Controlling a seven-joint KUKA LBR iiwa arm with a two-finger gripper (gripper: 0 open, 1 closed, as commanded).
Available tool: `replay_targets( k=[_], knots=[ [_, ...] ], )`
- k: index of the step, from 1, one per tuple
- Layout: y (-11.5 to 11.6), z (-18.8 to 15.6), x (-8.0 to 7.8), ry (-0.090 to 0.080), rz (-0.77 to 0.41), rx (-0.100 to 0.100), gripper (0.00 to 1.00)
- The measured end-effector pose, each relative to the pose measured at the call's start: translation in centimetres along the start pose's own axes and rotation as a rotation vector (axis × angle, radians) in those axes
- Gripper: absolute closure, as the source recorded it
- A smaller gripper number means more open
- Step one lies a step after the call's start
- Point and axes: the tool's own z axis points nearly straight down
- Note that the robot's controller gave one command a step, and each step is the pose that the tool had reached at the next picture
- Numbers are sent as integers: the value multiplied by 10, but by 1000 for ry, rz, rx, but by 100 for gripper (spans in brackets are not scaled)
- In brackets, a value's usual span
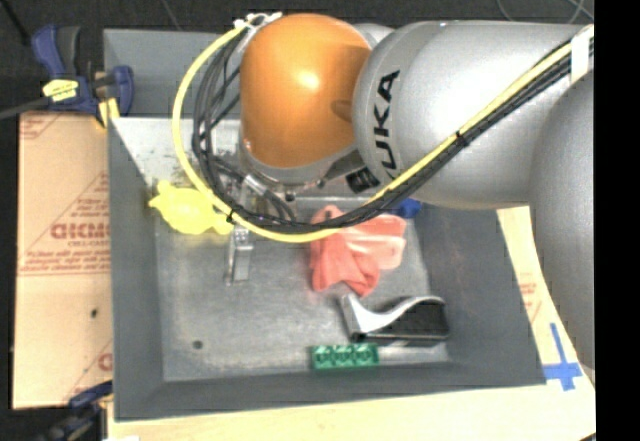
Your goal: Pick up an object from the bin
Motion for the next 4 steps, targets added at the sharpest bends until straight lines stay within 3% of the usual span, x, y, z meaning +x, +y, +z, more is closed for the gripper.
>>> replay_targets(
  k=[1, 2, 3, 4],
  knots=[
    [-1, -5, -1, -8, 5, -2, 0],
    [10, 50, -30, -13, 49, -4, 0],
    [7, 82, -67, -13, 61, -4, 0],
    [29, 89, -83, -18, 49, -6, 0]
  ],
)
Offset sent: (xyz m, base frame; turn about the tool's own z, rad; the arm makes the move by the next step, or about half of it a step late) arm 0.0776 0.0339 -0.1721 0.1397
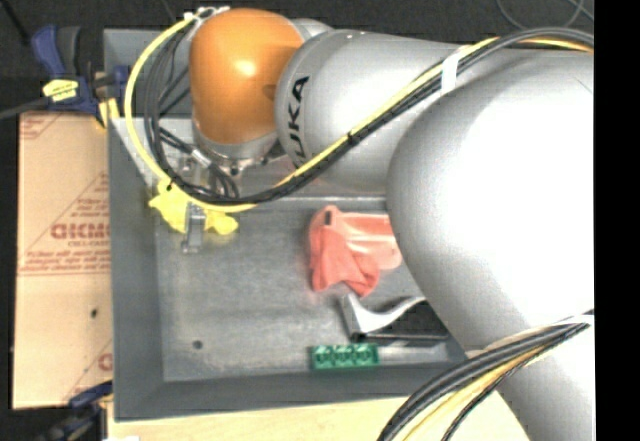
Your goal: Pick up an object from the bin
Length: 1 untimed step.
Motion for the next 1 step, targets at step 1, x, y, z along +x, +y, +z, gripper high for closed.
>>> replay_targets(
  k=[1],
  knots=[
    [4, 72, -8, -2, 172, -2, 0]
  ],
)
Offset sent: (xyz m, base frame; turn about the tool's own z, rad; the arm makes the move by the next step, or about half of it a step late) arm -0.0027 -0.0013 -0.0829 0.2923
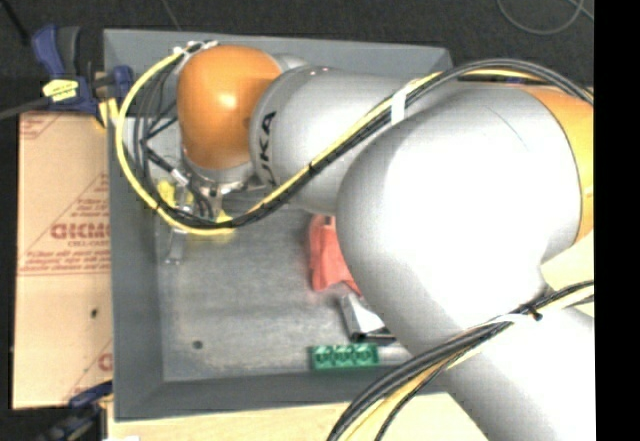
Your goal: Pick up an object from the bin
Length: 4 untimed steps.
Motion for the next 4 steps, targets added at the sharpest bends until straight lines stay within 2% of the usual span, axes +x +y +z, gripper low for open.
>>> replay_targets(
  k=[1, 3, 4],
  knots=[
    [-2, 19, -5, -31, 59, -16, 100],
    [-5, 12, 1, -15, 75, -7, 100],
    [-5, -4, 1, -14, 75, -8, 100]
  ],
)
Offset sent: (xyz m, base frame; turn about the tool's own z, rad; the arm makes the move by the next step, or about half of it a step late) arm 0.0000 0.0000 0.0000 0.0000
